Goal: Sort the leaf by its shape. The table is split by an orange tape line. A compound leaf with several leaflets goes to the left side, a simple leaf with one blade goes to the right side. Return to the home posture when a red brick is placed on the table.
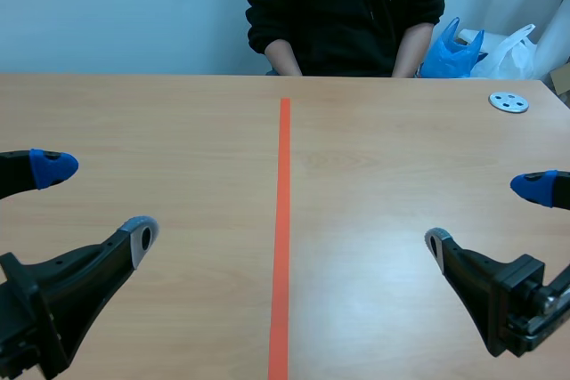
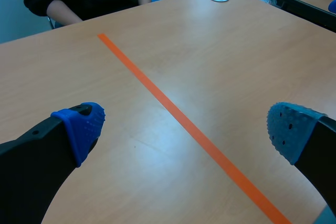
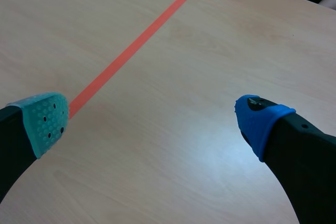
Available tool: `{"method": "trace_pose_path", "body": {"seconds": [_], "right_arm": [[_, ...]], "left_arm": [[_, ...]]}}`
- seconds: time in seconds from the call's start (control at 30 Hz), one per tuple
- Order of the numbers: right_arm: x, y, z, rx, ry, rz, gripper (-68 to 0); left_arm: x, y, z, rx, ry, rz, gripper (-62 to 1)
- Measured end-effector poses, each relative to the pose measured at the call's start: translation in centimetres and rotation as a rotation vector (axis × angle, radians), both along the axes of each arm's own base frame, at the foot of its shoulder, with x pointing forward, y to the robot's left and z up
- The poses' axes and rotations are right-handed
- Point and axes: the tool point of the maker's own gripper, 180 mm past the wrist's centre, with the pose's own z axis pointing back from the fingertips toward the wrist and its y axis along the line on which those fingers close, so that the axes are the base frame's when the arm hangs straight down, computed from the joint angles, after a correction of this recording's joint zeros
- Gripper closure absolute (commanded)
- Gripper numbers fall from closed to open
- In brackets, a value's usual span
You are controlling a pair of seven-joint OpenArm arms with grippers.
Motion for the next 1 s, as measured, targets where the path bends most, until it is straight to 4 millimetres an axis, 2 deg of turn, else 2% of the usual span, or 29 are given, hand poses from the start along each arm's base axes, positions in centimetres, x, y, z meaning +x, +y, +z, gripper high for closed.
{"method": "trace_pose_path", "body": {"seconds": [1.0], "right_arm": [[0.0, 0.0, 0.0, 0.0, 0.0, 0.0, -67.9]], "left_arm": [[0.0, 0.0, 0.0, 0.0, 0.0, 0.0, -62.3]]}}
